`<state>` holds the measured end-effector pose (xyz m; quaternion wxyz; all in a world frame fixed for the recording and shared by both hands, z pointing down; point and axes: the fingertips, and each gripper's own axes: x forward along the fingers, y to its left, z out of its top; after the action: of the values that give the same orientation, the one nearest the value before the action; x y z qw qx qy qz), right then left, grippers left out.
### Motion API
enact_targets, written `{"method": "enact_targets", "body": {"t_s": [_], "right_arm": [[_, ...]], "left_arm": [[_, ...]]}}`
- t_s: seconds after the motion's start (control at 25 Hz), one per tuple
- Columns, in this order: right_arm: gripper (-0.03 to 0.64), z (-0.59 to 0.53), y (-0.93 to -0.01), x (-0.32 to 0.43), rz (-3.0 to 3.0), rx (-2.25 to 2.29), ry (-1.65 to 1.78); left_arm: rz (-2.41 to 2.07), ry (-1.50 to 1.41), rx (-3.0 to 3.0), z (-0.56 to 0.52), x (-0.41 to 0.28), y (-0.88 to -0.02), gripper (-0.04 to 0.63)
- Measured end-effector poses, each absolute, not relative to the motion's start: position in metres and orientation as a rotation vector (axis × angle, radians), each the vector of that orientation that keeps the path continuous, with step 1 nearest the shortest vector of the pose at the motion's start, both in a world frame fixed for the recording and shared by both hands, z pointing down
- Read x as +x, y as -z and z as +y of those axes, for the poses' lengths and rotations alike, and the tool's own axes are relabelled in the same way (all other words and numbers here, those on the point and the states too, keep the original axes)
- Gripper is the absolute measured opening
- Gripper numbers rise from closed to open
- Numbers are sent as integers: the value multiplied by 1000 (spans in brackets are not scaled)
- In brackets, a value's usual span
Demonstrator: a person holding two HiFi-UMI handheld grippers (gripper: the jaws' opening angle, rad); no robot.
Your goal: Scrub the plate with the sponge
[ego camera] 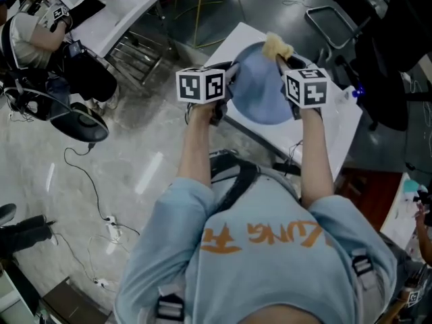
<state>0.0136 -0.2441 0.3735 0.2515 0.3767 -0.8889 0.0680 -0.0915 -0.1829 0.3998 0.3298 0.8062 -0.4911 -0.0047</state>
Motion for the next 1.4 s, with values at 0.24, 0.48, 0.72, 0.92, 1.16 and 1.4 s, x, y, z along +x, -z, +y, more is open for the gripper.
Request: {"method": "enact_targets", "body": {"t_s": [0.24,0.48,0.72,0.92,1.16,1.4], "right_arm": [[49,-254,-376,59,-2340,1202,-227],[50,-258,-377,96,-2277,1319,-256],[51,-252,-386,124,-2196,1367,-273],[51,-257,-371,140,-2287,1403,-256],[51,-260,-342,85,-2458,1259,-186],[51,-253,-334,2,-2592,1032,-87]], "left_arm": [[-1232,50,2098,-190,-88,-410,29],[-1207,74,2116,-207,-79,-406,31],[-1149,145,2100,-229,-78,-416,34],[-1089,131,2131,-246,-47,-418,34],[-1076,115,2144,-257,-36,-418,34],[-1110,162,2115,-258,-62,-417,37]]}}
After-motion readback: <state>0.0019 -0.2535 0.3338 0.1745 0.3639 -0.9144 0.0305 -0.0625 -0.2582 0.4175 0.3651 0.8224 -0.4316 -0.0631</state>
